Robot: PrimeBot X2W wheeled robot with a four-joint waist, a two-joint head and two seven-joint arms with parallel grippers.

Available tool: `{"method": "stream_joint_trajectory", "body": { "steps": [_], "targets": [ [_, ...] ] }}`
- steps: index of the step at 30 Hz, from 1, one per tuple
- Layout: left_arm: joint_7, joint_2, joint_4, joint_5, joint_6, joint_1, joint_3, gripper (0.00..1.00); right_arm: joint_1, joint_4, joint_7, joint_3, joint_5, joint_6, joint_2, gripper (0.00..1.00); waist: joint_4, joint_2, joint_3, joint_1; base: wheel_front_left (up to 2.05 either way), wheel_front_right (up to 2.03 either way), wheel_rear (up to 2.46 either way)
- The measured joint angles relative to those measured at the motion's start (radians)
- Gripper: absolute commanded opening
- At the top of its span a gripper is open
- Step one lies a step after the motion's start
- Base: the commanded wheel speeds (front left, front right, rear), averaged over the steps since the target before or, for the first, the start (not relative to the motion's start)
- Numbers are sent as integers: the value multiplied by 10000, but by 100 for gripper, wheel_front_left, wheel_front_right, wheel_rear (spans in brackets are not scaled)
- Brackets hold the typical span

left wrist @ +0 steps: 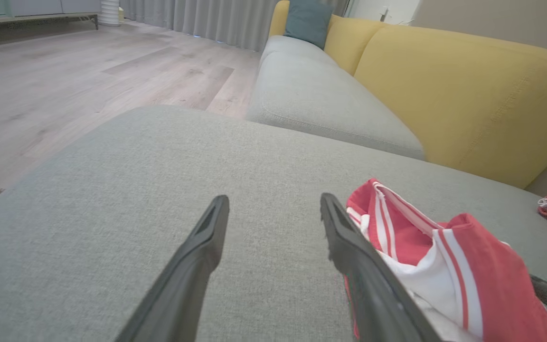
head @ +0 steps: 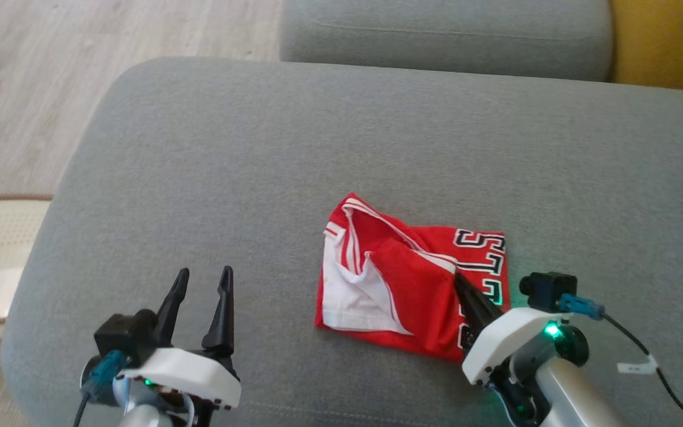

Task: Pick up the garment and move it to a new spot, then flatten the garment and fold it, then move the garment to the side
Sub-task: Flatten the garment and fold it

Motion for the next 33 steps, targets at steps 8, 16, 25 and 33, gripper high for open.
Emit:
{"method": "stream_joint_trajectory", "body": {
  "steps": [8, 16, 25, 33],
  "targets": [
    [-2, 6, 6, 0, 40, 0, 2, 100, -766, 370, -63, 1482, 688, 0, -2, 0, 435, 0, 110, 0, 0, 0, 0],
    [-2, 0, 27, 0, 40, -53, -2, 100, -1345, 359, 98, 3952, 1733, 0, -8, 0, 642, 0, 203, 0, 0, 0, 0],
    [-15, -4, 38, -2, 75, -78, 8, 100, -1917, 861, -922, 4138, 1958, 0, -10, 0, 536, 0, 227, 0, 0, 0, 0],
    [-86, -46, 192, 0, 75, -263, 4, 100, -2260, 1467, -2326, 2349, 917, 0, -12, 53, 67, 0, -47, 0, 0, 0, 0]
  ]
}}
